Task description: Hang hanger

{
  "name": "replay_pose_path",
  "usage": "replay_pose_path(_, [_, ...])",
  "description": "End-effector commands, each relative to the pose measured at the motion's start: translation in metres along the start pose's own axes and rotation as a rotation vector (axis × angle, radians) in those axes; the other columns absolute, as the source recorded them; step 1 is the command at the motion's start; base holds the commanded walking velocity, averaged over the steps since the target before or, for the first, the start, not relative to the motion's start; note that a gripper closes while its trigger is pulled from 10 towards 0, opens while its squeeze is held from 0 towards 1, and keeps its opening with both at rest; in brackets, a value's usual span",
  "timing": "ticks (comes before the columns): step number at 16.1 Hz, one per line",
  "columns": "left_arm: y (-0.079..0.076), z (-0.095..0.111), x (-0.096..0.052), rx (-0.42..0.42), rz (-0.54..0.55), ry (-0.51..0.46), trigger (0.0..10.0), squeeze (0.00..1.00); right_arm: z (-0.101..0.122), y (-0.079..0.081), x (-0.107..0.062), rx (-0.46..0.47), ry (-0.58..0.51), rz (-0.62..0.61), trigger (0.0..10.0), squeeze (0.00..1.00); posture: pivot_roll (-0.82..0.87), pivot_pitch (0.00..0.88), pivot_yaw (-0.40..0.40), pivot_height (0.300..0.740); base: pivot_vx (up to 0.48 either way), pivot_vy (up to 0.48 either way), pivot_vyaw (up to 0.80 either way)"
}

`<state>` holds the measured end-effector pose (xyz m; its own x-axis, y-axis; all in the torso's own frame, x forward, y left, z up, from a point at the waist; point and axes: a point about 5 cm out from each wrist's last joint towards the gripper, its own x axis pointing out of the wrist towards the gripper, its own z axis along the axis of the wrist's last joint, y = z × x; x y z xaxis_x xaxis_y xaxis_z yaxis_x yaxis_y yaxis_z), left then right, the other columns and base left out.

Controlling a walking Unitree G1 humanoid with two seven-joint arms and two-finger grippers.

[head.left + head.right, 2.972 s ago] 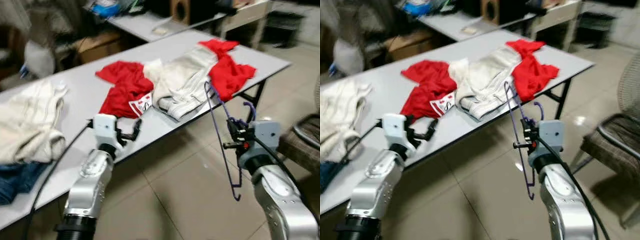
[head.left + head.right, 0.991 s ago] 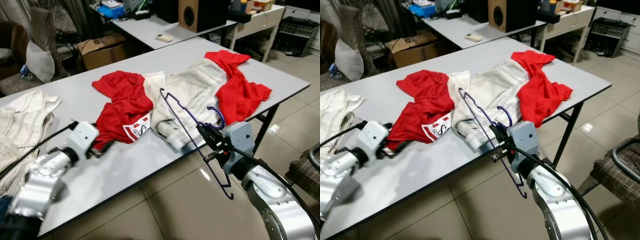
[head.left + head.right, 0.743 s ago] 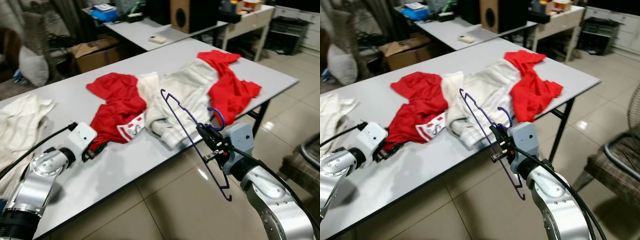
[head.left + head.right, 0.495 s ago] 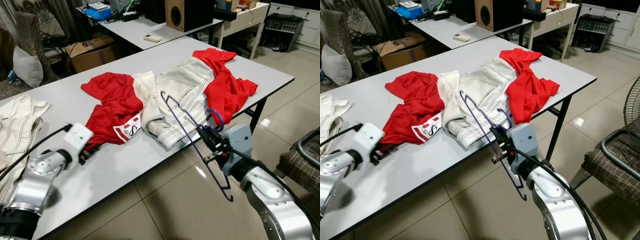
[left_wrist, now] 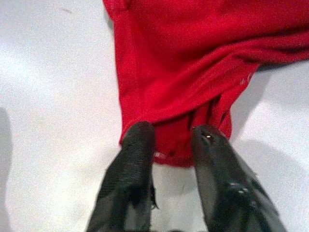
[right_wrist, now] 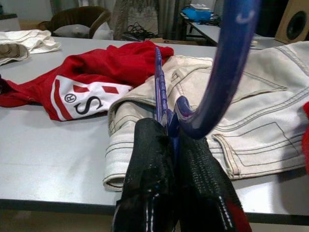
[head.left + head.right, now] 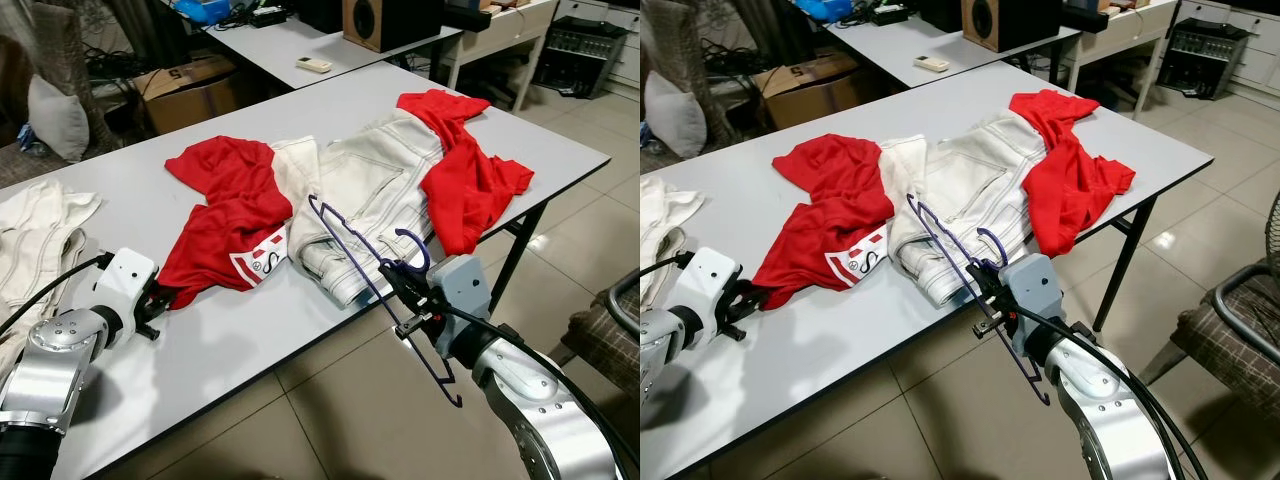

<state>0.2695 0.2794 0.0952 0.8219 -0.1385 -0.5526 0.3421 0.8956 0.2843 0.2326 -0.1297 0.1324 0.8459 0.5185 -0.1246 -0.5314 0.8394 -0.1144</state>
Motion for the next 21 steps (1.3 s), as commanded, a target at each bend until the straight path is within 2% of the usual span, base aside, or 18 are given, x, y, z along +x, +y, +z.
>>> replay_pose_path(1, [0.003, -0.007, -0.002, 0.017, 0.015, 0.048, 0.0, 0.00, 0.003, 0.003, 0.003, -0.010, -0.018, 0.022, 10.0, 0.00, -0.07, 0.000, 0.125, 0.740, 0.000, 0.000, 0.00])
replay_pose_path(5, [0.003, -0.008, 0.001, 0.015, 0.028, 0.050, 0.0, 0.00, 0.004, 0.002, 0.003, -0.015, -0.026, 0.019, 10.0, 0.00, -0.07, 0.000, 0.128, 0.740, 0.000, 0.000, 0.00])
replay_pose_path(8, [-0.002, -0.007, 0.007, -0.034, 0.024, 0.035, 0.0, 0.00, 0.004, 0.003, 0.004, -0.019, -0.032, 0.026, 10.0, 0.00, -0.07, 0.000, 0.127, 0.740, 0.000, 0.000, 0.00])
replay_pose_path(11, [0.000, -0.007, 0.007, -0.047, 0.065, 0.020, 0.0, 0.00, 0.003, 0.003, 0.003, -0.025, -0.030, 0.029, 10.0, 0.00, -0.07, 0.000, 0.129, 0.740, 0.000, 0.000, 0.00])
replay_pose_path(13, [0.011, 0.002, 0.001, -0.108, 0.130, -0.050, 0.0, 0.00, 0.004, 0.002, 0.003, -0.029, -0.033, 0.026, 10.0, 0.00, -0.07, 0.000, 0.129, 0.740, 0.000, 0.000, 0.00])
replay_pose_path(14, [0.014, 0.010, -0.003, -0.122, 0.137, -0.127, 0.0, 0.00, 0.004, 0.002, 0.003, -0.030, -0.034, 0.027, 10.0, 0.00, -0.07, 0.000, 0.134, 0.740, 0.000, 0.000, 0.00])
replay_pose_path(15, [0.014, 0.019, -0.006, -0.133, 0.125, -0.216, 0.0, 0.00, 0.004, 0.002, 0.003, -0.032, -0.035, 0.027, 10.0, 0.00, -0.07, 0.000, 0.131, 0.740, 0.000, 0.000, 0.00])
replay_pose_path(16, [0.012, 0.024, -0.008, -0.120, 0.129, -0.263, 0.0, 0.00, 0.004, 0.002, 0.003, -0.033, -0.036, 0.028, 10.0, 0.00, -0.06, 0.000, 0.127, 0.740, 0.000, 0.000, 0.00])
replay_pose_path(17, [0.012, 0.020, -0.006, -0.081, 0.146, -0.226, 10.0, 0.00, 0.004, 0.002, 0.004, -0.036, -0.036, 0.032, 10.0, 0.00, -0.06, 0.000, 0.127, 0.740, 0.000, 0.000, 0.00])
replay_pose_path(18, [0.010, 0.011, -0.003, -0.064, 0.125, -0.176, 10.0, 0.11, 0.004, 0.003, 0.006, -0.043, -0.036, 0.040, 10.0, 0.00, -0.06, 0.000, 0.124, 0.740, 0.000, 0.000, 0.00])
replay_pose_path(19, [0.010, 0.009, -0.002, -0.054, 0.126, -0.165, 10.0, 1.00, 0.004, 0.003, 0.006, -0.046, -0.037, 0.042, 10.0, 0.00, -0.06, 0.000, 0.124, 0.740, 0.000, 0.000, 0.00])
replay_pose_path(21, [0.014, -0.002, 0.001, -0.059, 0.163, -0.122, 10.0, 1.00, 0.005, 0.002, 0.007, -0.049, -0.038, 0.048, 10.0, 0.00, -0.06, 0.000, 0.125, 0.740, 0.000, 0.000, 0.00])
